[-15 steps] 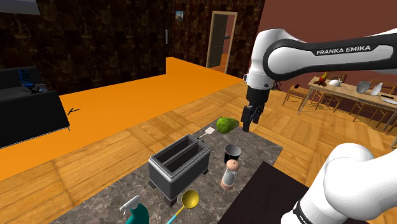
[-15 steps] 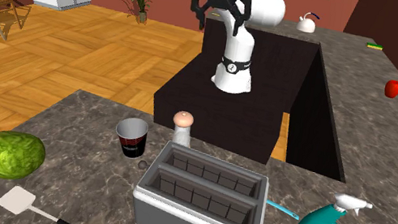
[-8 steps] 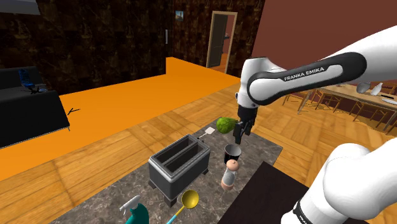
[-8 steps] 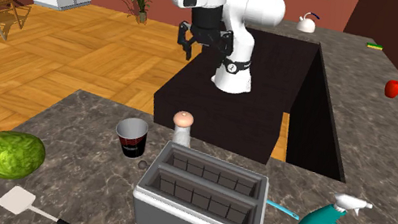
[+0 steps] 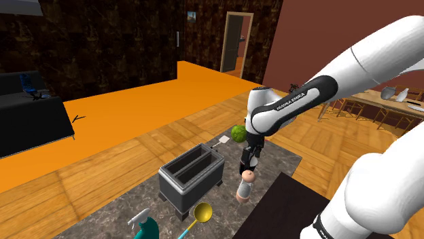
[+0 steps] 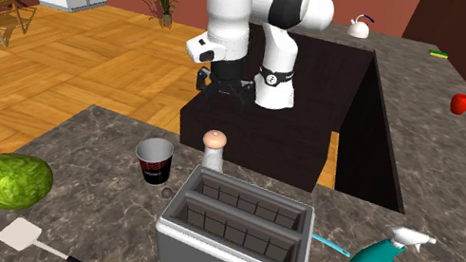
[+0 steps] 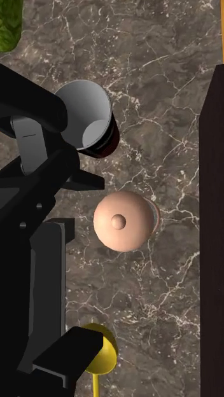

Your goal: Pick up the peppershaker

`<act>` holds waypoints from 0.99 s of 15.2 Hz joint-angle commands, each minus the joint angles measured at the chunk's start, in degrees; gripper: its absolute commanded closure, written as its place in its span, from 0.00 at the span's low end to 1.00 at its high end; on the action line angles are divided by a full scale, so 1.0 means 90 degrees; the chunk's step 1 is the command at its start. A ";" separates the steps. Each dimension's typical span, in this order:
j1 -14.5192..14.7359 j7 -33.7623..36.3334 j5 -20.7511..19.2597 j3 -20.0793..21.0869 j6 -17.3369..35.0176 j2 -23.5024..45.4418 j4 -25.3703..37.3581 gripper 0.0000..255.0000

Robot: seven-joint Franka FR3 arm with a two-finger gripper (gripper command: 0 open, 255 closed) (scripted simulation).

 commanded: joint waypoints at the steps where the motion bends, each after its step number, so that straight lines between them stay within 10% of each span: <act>1: -0.0021 -0.0063 -0.0006 -0.0053 0.0524 0.0653 0.0112 0.00; 14: -0.0071 -0.0275 0.0203 -0.0064 0.2098 0.2544 0.0365 0.00; 15: -0.0073 -0.0278 0.0199 -0.0068 0.2107 0.2536 0.0349 1.00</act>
